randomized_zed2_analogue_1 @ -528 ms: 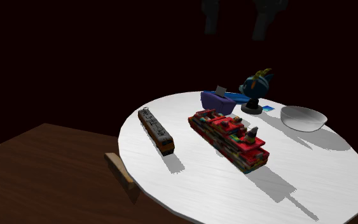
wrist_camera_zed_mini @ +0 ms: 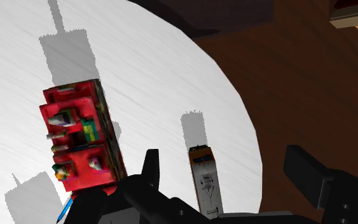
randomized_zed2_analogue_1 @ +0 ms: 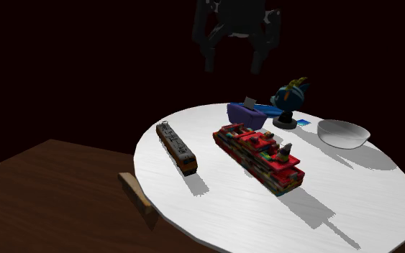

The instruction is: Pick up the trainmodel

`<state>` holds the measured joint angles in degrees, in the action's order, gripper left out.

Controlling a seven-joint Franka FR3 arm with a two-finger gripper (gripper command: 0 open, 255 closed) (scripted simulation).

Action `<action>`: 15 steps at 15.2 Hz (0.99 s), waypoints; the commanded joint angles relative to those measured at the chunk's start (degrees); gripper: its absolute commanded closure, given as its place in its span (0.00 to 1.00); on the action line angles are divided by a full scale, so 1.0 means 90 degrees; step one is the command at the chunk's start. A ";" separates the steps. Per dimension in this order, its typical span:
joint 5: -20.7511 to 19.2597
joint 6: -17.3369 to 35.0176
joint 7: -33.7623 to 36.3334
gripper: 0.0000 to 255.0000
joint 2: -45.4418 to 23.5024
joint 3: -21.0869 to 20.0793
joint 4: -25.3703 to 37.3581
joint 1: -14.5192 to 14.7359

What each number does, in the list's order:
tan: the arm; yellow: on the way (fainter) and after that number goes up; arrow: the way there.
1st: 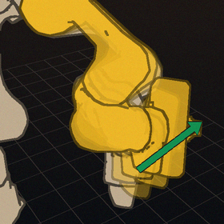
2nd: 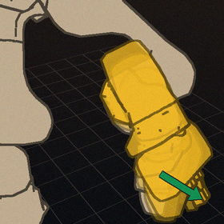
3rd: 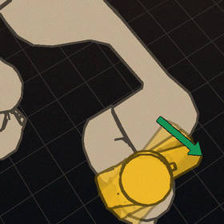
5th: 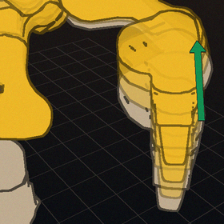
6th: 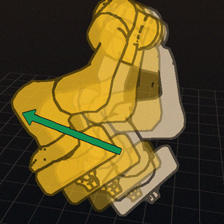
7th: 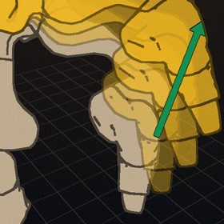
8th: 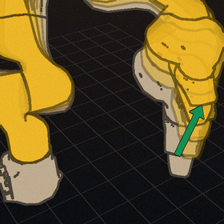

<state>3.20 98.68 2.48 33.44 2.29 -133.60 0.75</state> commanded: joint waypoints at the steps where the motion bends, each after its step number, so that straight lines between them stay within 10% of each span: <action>1: 0.0006 0.0371 0.0047 0.00 -0.0413 -0.0056 0.0046 0.0026; 15: -0.0153 0.2284 0.0460 0.00 -0.3648 -0.0365 0.1298 0.0169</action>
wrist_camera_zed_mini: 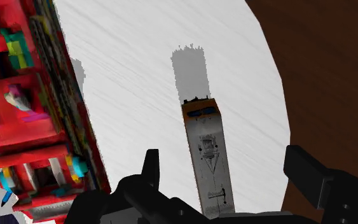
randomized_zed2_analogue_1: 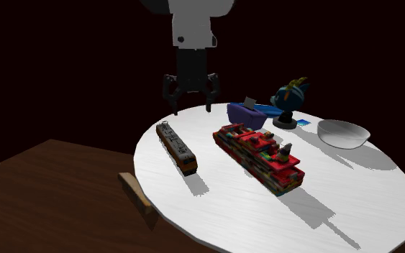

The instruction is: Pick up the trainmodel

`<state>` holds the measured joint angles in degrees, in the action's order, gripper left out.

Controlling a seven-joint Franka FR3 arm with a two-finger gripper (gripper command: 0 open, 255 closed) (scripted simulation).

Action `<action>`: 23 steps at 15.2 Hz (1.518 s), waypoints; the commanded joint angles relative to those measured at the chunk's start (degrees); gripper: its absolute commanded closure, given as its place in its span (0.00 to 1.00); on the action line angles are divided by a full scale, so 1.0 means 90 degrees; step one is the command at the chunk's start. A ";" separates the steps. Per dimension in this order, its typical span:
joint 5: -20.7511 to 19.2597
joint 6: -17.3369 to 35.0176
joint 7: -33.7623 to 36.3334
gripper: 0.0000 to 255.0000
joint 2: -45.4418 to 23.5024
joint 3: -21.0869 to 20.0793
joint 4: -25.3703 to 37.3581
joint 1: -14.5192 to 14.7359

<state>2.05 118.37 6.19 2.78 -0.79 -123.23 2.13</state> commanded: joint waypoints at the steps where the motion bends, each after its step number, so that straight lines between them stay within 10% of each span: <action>1: -0.0051 0.0181 0.0083 0.00 -0.0486 -0.0034 0.0298 0.0027; 14: -0.0419 0.0552 0.0489 0.00 -0.3773 -0.0030 0.3116 0.0241; 23: -0.0438 0.1009 0.0509 0.00 -0.4233 -0.0018 0.3117 0.0253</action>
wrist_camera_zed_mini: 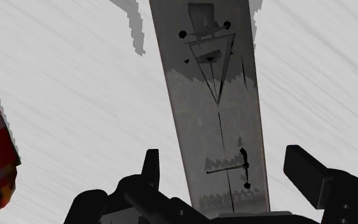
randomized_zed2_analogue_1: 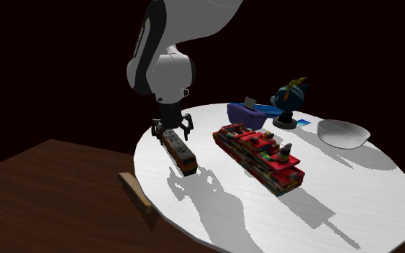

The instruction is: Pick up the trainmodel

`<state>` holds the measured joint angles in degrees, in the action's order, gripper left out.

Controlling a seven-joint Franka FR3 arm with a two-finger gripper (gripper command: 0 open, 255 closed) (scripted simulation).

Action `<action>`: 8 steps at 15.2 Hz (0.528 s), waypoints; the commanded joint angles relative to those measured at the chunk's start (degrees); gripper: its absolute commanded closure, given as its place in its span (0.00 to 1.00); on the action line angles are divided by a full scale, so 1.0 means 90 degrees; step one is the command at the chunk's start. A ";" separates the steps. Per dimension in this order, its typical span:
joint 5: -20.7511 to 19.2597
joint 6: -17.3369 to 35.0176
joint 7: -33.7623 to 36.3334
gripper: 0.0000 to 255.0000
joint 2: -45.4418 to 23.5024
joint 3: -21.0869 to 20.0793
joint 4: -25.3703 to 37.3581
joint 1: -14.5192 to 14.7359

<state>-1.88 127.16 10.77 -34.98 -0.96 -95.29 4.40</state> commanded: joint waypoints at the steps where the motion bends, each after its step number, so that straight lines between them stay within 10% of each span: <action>1: -0.0001 0.0031 0.0000 0.00 -0.0038 0.0001 0.0013 0.0000; 2: -0.0001 0.0031 -0.0002 1.00 -0.0038 0.0001 0.0012 -0.0001; 8: -0.0001 0.0026 -0.0002 1.00 -0.0040 0.0001 0.0020 -0.0002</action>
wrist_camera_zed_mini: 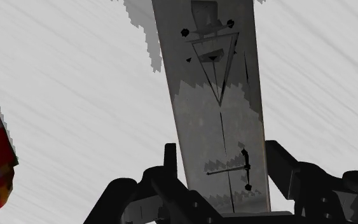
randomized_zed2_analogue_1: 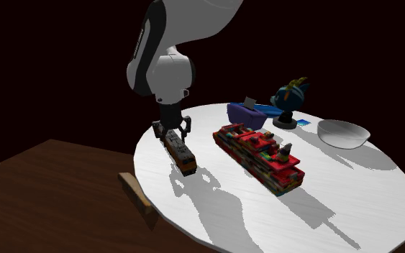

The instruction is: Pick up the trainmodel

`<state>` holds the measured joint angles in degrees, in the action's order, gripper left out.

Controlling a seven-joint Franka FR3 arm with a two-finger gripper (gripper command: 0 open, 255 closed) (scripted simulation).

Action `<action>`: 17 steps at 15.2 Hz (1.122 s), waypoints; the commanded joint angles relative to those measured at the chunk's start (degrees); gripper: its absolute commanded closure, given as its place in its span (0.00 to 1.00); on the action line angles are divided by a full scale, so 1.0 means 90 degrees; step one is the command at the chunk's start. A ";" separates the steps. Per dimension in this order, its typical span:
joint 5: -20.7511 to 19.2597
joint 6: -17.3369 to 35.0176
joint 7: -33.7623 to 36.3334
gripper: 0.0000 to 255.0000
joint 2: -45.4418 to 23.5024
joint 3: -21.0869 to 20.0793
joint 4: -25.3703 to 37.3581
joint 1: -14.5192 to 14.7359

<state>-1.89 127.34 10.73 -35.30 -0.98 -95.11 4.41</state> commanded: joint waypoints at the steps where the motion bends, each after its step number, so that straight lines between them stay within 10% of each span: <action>1: 0.0000 0.0005 0.0004 1.00 -0.0006 0.0003 0.0002 -0.0001; 17: 0.0023 -0.0874 -0.0021 1.00 0.0642 -0.0009 0.0234 -0.0007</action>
<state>-1.71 120.05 10.74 -30.04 -1.10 -93.14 4.49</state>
